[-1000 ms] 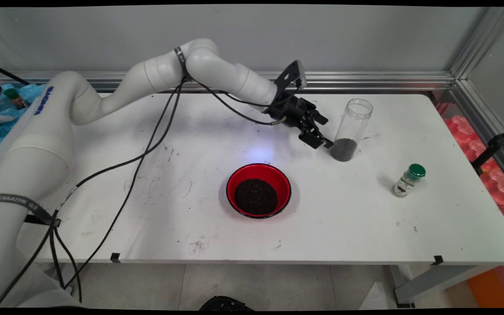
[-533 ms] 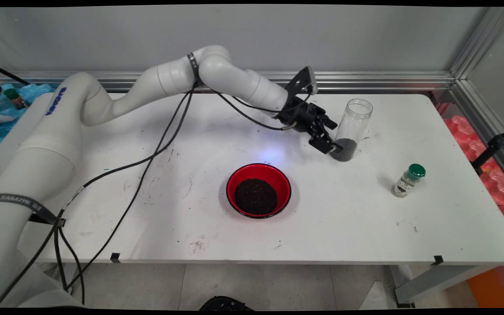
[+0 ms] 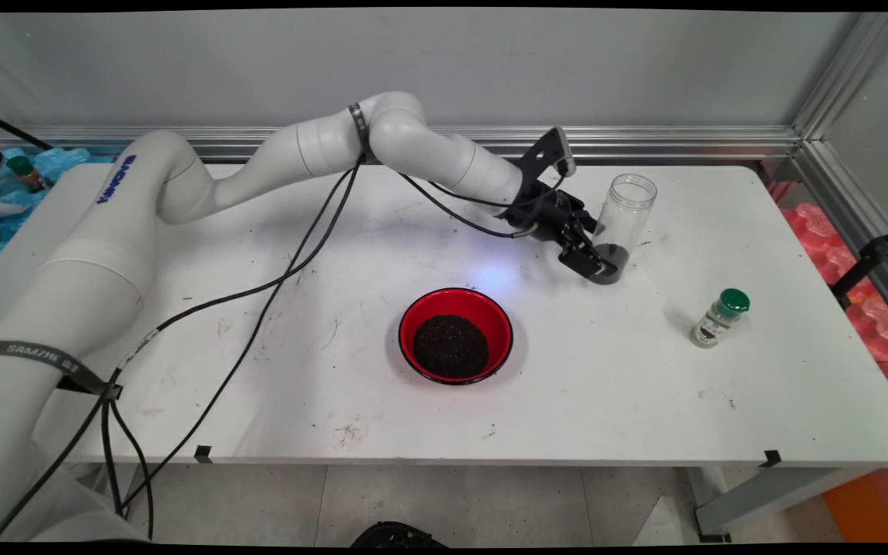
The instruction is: Pick up the black seasoning powder from the table, then pour the black seasoning powder in the red bowl
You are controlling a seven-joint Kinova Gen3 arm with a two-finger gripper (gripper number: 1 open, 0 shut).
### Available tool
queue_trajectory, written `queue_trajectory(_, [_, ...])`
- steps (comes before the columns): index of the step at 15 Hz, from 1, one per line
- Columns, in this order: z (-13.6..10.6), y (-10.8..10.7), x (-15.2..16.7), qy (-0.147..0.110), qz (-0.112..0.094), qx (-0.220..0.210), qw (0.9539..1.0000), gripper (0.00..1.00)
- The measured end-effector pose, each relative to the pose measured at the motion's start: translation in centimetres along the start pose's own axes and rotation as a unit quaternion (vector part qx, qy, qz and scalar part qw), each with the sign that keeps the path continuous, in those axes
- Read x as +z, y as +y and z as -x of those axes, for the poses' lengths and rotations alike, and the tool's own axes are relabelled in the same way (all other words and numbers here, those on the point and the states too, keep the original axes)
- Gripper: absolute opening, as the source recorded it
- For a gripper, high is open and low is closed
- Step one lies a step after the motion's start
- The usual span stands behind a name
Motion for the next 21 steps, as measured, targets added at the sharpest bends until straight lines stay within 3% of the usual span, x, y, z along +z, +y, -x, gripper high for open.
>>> queue_trajectory(12, [0.2,0.3,1.5,0.008,-0.014,-0.032,0.9994,1.0])
queue_trajectory(13, [0.2,0.3,1.5,0.009,-0.014,-0.033,0.9993,0.0])
queue_trajectory(21, [0.4,0.7,1.1,0.01,-0.012,-0.036,0.9992,0.0])
